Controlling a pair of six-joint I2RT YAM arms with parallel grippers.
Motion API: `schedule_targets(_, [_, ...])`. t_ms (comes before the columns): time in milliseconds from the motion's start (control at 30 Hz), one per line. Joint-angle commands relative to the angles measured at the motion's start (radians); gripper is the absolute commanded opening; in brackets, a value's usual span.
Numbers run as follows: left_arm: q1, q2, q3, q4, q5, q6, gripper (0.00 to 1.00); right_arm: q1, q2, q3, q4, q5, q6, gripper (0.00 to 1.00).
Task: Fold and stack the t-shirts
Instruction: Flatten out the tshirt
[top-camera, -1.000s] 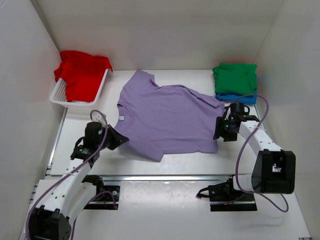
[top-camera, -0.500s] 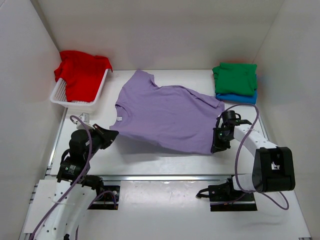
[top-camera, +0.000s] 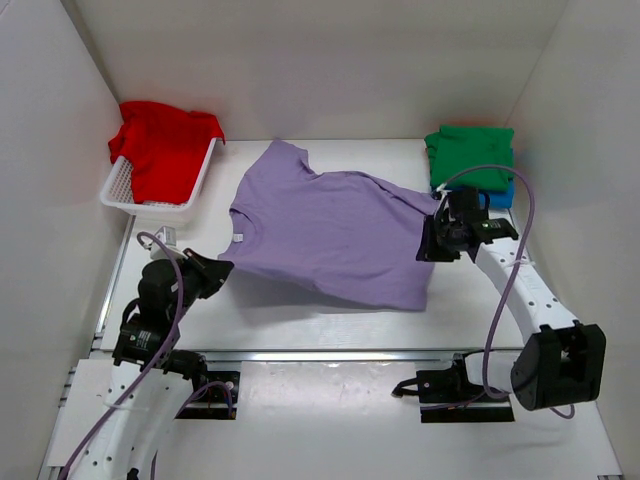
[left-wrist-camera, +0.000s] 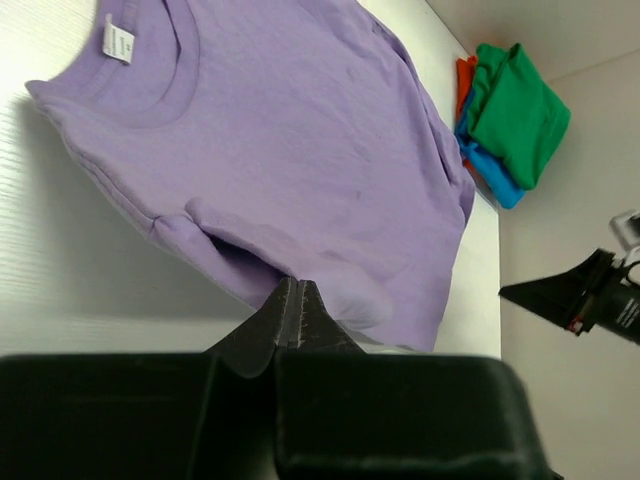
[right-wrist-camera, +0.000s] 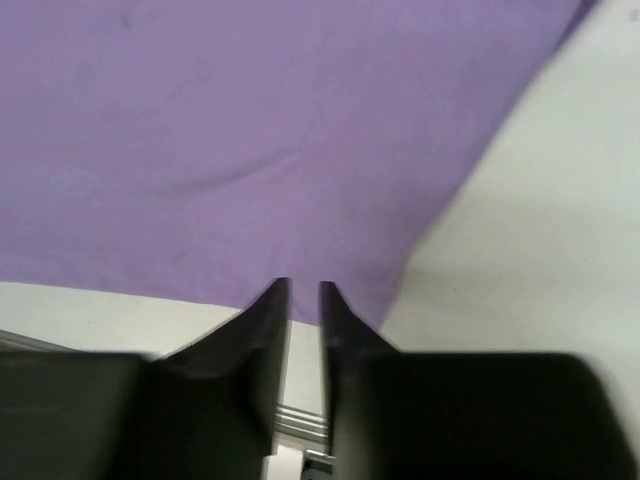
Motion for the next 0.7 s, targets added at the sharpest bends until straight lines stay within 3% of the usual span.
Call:
schedule_targets(0, [-0.001,-0.012,0.065,-0.017,-0.068,0.016,0.00,-0.053,0.027,-0.085,-0.037,0.002,0.002,0.23])
schedule_targets(67, [-0.008,-0.001,0.096,-0.004,-0.068,0.032,0.00,-0.074,0.044,-0.150,0.000,-0.004,-0.001,0.43])
schedule_targets(167, [-0.005,0.025,0.151,0.036,-0.066,0.027,0.00,-0.045,0.069,-0.243,0.070,-0.012,0.025,0.51])
schedule_targets(400, [0.002,0.147,0.300,0.108,-0.051,0.021,0.00,0.006,0.146,-0.322,0.239,-0.130,0.086,0.49])
schedule_targets(667, [0.013,0.160,0.255,0.164,0.012,-0.020,0.00,-0.014,0.250,-0.337,0.480,-0.360,0.140,0.45])
